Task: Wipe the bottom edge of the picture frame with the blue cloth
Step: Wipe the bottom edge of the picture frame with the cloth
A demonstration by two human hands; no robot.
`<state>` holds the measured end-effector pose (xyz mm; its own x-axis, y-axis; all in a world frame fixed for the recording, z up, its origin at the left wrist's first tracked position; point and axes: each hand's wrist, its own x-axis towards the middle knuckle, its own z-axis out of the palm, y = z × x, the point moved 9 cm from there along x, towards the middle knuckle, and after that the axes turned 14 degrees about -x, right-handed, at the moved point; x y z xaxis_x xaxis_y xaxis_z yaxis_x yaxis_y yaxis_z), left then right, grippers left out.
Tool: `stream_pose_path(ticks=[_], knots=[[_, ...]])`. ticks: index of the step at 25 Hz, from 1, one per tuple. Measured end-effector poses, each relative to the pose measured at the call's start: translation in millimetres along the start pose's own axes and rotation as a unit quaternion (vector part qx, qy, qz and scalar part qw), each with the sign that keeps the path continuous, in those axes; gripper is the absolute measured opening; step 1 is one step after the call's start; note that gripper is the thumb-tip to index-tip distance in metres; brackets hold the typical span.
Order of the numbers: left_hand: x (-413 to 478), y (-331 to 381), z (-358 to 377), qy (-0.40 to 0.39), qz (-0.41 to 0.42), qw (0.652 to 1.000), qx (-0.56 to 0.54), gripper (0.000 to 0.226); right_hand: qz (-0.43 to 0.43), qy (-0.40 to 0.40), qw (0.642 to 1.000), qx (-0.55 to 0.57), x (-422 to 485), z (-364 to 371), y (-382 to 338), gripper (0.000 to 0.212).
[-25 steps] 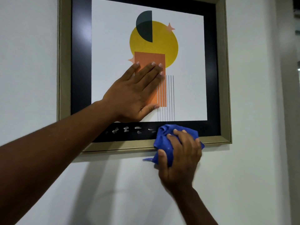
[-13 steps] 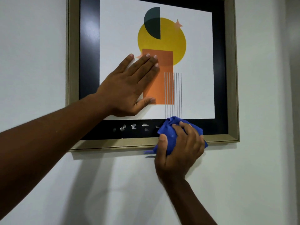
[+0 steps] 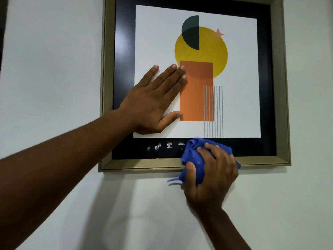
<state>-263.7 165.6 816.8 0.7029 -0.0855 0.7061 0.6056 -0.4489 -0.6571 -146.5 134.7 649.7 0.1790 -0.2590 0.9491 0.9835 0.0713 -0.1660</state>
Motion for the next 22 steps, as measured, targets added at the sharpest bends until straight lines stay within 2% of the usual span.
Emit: stream_pose_path(ticks=[2,5,6,9,10,12,13,17,20,21,22], knots=[[0,-2,-1,0.003,-0.001,1.000,-0.004,0.083,0.049,-0.002,0.999,-0.010,0,3,-10,0.039],[-3,-4,-2,0.006,0.002,1.000,-0.001,0.082,-0.055,-0.010,0.998,-0.004,-11,-1,-22,0.038],[-5,-5,-2,0.009,-0.003,1.000,0.000,0.082,-0.043,-0.005,0.999,-0.004,-8,-2,-19,0.037],[-5,-8,-4,0.015,-0.013,1.000,-0.005,0.082,0.092,-0.003,0.996,-0.013,1,4,-26,0.033],[-6,-8,-4,0.015,-0.014,1.000,-0.009,0.082,0.072,-0.012,0.997,-0.013,-3,5,-37,0.034],[-9,-9,-2,0.007,-0.014,1.000,-0.012,0.082,-0.038,-0.030,0.999,-0.003,-15,2,-50,0.037],[-12,-11,-1,0.005,-0.017,1.000,-0.009,0.082,-0.060,-0.030,0.998,-0.004,-16,0,-47,0.039],[-16,-14,-2,-0.002,-0.024,0.999,-0.021,0.083,0.071,-0.042,0.997,-0.009,-3,5,-46,0.036],[-17,-11,-2,-0.005,-0.017,0.999,-0.033,0.084,-0.031,-0.065,0.997,0.010,-15,3,-56,0.041],[-18,-12,-2,-0.001,-0.018,0.999,-0.029,0.084,-0.033,-0.062,0.997,0.012,-15,2,-53,0.042],[-20,-13,-2,0.001,-0.019,0.999,-0.027,0.083,-0.001,-0.057,0.998,0.011,-10,3,-50,0.040]])
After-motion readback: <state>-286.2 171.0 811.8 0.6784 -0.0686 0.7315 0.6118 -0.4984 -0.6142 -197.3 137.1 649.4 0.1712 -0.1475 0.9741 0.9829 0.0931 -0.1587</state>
